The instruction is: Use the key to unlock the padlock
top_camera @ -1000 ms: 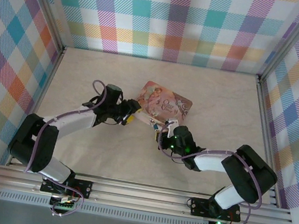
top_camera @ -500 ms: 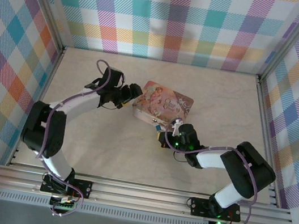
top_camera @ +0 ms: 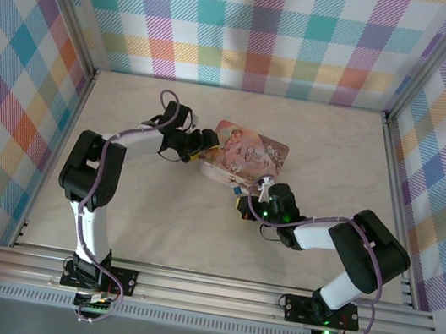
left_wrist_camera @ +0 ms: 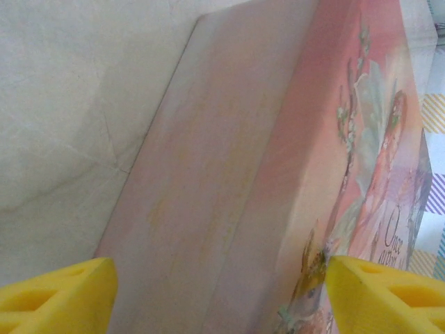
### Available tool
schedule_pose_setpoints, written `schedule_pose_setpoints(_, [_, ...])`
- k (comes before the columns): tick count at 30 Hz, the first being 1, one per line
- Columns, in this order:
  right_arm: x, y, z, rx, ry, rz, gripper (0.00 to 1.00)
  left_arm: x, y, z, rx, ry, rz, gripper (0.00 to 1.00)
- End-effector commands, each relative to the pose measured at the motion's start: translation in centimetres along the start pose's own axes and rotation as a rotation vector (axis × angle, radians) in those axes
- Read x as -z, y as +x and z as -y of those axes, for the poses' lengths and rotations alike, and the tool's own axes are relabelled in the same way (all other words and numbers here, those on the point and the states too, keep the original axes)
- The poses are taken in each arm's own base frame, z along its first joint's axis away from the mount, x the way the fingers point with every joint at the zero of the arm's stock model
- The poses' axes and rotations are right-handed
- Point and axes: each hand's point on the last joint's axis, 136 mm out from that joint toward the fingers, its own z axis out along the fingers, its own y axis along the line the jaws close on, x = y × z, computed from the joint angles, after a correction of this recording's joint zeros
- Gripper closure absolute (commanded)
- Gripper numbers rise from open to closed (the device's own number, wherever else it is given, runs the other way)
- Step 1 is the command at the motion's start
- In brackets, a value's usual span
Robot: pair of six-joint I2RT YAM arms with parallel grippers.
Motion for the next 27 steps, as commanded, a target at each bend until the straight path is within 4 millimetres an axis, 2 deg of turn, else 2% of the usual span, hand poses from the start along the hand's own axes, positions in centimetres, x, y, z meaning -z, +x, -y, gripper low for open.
schedule_pose_setpoints(1, [-0.3, 0.0, 1.0, -0.032, 0.032, -0.011, 1.00, -0.1, 0.0, -0.2, -0.028, -0.003, -0.015, 0.24])
schedule_pose_setpoints(7, [-0.3, 0.0, 1.0, -0.031, 0.030, -0.013, 0.97, -0.2, 1.3, -2.2, -0.012, -0.062, -0.031, 0.29])
schedule_pose_setpoints(11, [-0.2, -0.1, 0.9, -0.021, 0.026, -0.010, 0.84, 0.0, 1.7, -3.0, -0.005, -0.078, -0.028, 0.30])
schedule_pose_setpoints(12, [-0.1, 0.4, 1.3, -0.024, 0.048, -0.031, 0.80, 0.0, 1.8, -3.1, -0.003, -0.084, -0.028, 0.30])
schedule_pose_setpoints(17, [0.8, 0.5, 1.9, -0.007, 0.080, -0.031, 0.62, 0.2, 2.0, -3.6, 0.000, -0.099, -0.021, 0.30])
schedule_pose_setpoints(21, [1.6, -0.3, 1.6, 0.006, 0.061, -0.014, 0.55, 0.5, 2.3, -3.8, 0.001, -0.110, -0.016, 0.31])
schedule_pose_setpoints(27, [2.2, -3.1, -0.2, 0.050, -0.013, 0.033, 0.48, 1.2, 3.4, -4.7, 0.011, -0.122, -0.017, 0.32])
